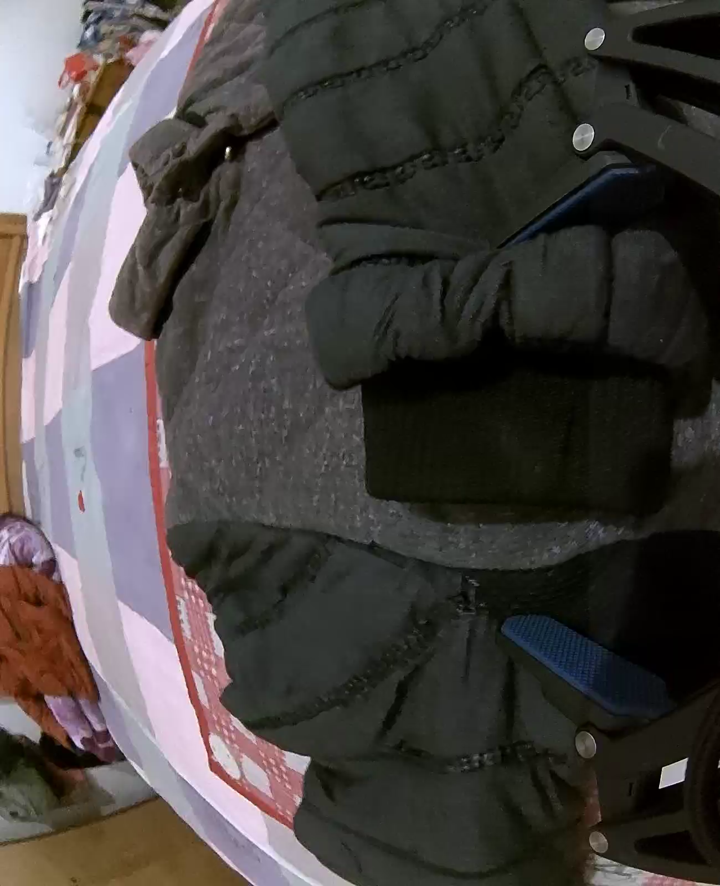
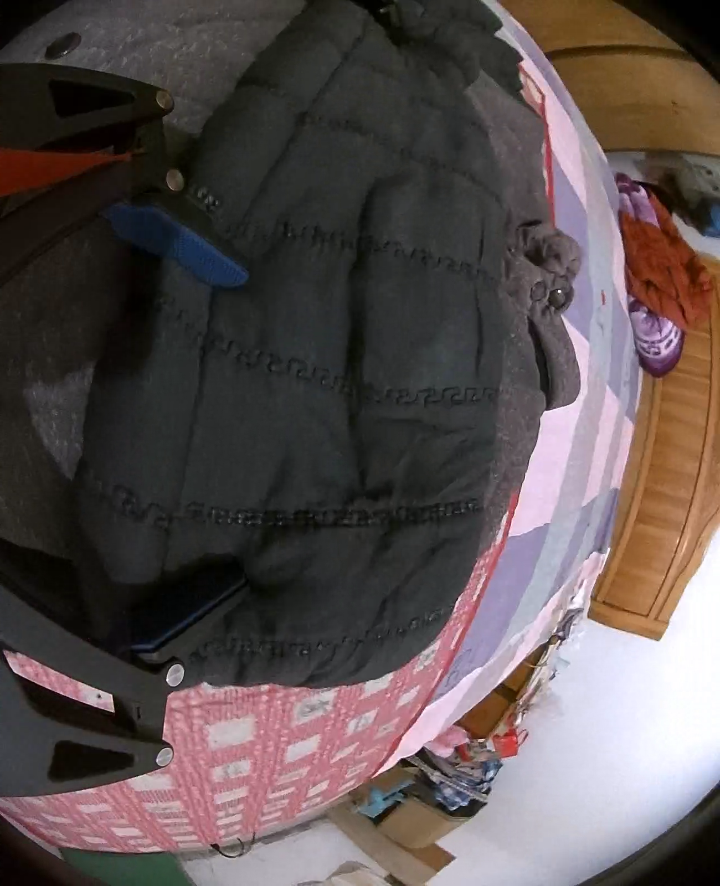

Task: Fold large clothes

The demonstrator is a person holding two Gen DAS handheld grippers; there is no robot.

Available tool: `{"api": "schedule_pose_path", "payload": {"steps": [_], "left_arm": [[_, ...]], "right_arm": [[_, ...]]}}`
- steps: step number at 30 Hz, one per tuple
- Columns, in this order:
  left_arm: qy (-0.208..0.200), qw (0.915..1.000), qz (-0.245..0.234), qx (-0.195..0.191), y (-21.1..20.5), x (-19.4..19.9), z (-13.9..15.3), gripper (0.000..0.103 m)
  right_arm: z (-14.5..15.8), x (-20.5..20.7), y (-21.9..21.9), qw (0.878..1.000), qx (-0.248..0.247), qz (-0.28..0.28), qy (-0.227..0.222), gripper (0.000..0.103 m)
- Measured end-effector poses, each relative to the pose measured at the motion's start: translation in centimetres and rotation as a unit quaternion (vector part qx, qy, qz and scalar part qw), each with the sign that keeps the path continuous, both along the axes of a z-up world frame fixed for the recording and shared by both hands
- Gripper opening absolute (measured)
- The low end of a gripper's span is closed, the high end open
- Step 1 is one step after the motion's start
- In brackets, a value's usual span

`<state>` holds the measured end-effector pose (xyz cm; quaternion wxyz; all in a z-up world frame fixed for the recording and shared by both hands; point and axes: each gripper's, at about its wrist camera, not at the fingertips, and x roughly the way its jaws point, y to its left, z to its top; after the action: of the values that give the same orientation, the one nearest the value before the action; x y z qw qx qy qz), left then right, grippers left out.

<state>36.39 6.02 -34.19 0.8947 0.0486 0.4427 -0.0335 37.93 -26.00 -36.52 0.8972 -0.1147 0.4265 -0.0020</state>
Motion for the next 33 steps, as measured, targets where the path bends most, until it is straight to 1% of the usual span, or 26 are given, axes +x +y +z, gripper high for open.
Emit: {"api": "schedule_pose_path", "payload": {"steps": [3,6,8,10,11,14,17,19,21,23,26,27,28,29,30,31,32,33], "left_arm": [[0.001,0.9999,-0.004,-0.009,0.2,-0.1,0.5,0.103],[-0.002,0.9995,-0.007,-0.03,0.8,-0.7,1.3,0.103],[-0.007,0.9986,-0.007,-0.052,1.5,-1.3,2.3,0.103],[-0.018,0.9978,-0.009,-0.063,2.1,-2.0,3.3,0.103],[-0.023,0.9974,-0.01,-0.067,2.4,-2.4,3.7,0.103],[-0.031,0.9967,-0.001,-0.075,3.7,-3.5,4.8,0.103],[-0.038,0.9949,0.033,-0.087,6.6,-5.3,5.8,0.103],[-0.044,0.9941,0.056,-0.082,8.5,-6.5,6.3,0.103],[-0.045,0.9929,0.081,-0.075,10.9,-7.4,6.6,0.103],[-0.043,0.9901,0.116,-0.066,14.2,-8.5,6.8,0.103],[-0.041,0.9821,0.175,-0.058,19.4,-9.7,6.9,0.103],[-0.04,0.9793,0.19,-0.057,20.8,-10.0,6.9,0.103],[-0.04,0.9736,0.217,-0.059,23.2,-10.4,6.8,0.103],[-0.04,0.9669,0.244,-0.063,25.6,-10.8,6.7,0.103],[-0.039,0.9618,0.262,-0.067,27.2,-10.9,6.6,0.103],[-0.04,0.9532,0.29,-0.075,29.9,-11.1,6.4,0.103],[-0.04,0.9457,0.312,-0.083,32.0,-11.3,6.1,0.103],[-0.04,0.9403,0.326,-0.09,33.4,-11.5,5.9,0.103]], "right_arm": [[0.2,-0.3,-0.4,1.0,-0.002,-0.002,0.002,0.102],[0.5,-0.2,-0.6,1.0,0.002,-0.009,0.004,0.102],[0.8,-0.2,-0.3,1.0,-0.006,-0.009,0.004,0.102],[0.8,-0.4,0.0,1.0,-0.014,-0.013,0.005,0.102],[1.3,-0.5,0.3,1.0,-0.022,-0.018,0.004,0.102],[2.9,-1.3,1.4,0.999,-0.016,-0.022,-0.022,0.102],[4.5,-2.0,3.7,0.999,-0.007,-0.01,-0.046,0.102],[5.0,-2.0,5.7,0.999,0.002,0.006,-0.054,0.102],[5.2,-1.9,7.7,0.998,0.008,0.022,-0.052,0.102],[5.0,-1.5,10.6,0.998,0.01,0.04,-0.047,0.102],[3.9,-0.9,14.4,0.998,-0.004,0.055,-0.04,0.102],[2.7,-0.4,15.3,0.998,-0.017,0.058,-0.021,0.102],[0.7,0.3,16.2,0.998,-0.036,0.057,0.018,0.102],[-0.8,0.7,16.4,0.997,-0.044,0.052,0.044,0.103],[-1.8,0.6,15.9,0.998,-0.026,0.042,0.038,0.103],[-1.8,0.3,15.5,0.999,-0.009,0.038,0.024,0.103],[-1.9,0.3,15.2,0.999,-0.004,0.038,0.024,0.103],[-2.0,0.2,15.2,0.999,-0.005,0.038,0.023,0.103]]}}
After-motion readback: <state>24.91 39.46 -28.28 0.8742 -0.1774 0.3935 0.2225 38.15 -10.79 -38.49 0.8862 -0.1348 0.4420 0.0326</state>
